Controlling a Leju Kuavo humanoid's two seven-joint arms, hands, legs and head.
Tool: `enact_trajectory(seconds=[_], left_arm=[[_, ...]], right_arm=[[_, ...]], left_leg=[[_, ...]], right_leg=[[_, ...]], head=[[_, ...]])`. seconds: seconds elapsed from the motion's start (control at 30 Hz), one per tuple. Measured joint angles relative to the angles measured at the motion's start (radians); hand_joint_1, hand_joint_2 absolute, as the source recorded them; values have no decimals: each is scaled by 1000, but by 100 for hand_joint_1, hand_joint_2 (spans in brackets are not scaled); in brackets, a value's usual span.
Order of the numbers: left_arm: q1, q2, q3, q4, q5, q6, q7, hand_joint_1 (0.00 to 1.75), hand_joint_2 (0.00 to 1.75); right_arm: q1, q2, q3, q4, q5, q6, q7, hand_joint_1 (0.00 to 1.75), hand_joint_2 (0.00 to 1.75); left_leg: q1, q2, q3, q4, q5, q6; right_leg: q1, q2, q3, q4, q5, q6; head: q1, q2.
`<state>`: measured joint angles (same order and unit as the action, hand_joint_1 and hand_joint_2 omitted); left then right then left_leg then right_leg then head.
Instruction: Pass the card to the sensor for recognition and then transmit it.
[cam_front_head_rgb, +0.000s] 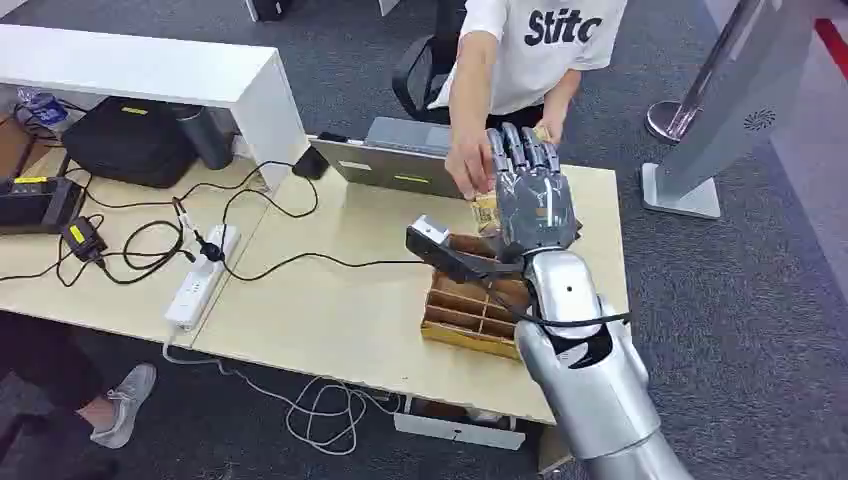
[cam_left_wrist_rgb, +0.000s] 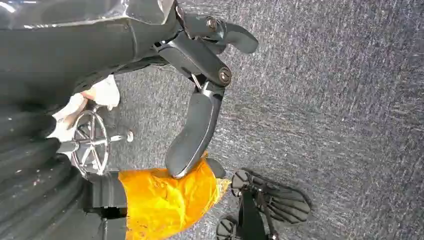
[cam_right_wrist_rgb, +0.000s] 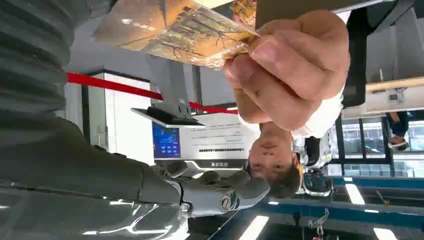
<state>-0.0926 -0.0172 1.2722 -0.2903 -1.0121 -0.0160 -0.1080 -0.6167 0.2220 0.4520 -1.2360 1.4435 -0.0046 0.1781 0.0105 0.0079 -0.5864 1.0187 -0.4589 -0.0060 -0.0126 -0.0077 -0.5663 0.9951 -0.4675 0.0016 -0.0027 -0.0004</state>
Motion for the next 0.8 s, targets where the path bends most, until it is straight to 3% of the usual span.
enact_trajectory(seconds=[0.23, 0.27, 0.3, 0.8], left_arm=[[0, 0, 0, 0, -3, 1, 0, 0, 175], [0, 0, 0, 0, -3, 1, 0, 0, 175], [0, 0, 0, 0, -3, 1, 0, 0, 175], [-1, -1, 0, 0, -7, 3, 0, 0, 175]], right_arm=[[20, 19, -46, -10, 14, -20, -24, 0, 175], [22, 21, -52, -11, 14, -20, -25, 17, 175], [24, 22, -56, -12, 14, -20, -25, 175, 175], [61, 45, -106, -34, 14, -31, -87, 175, 175]], left_leg=[[0, 0, 0, 0, 0, 0], [0, 0, 0, 0, 0, 0], [0, 0, 0, 0, 0, 0], [0, 0, -1, 0, 0, 0]], right_leg=[[0, 0, 0, 0, 0, 0], [0, 0, 0, 0, 0, 0], [0, 0, 0, 0, 0, 0], [0, 0, 0, 0, 0, 0]], head=[[0, 0], [0, 0], [0, 0], [0, 0]])
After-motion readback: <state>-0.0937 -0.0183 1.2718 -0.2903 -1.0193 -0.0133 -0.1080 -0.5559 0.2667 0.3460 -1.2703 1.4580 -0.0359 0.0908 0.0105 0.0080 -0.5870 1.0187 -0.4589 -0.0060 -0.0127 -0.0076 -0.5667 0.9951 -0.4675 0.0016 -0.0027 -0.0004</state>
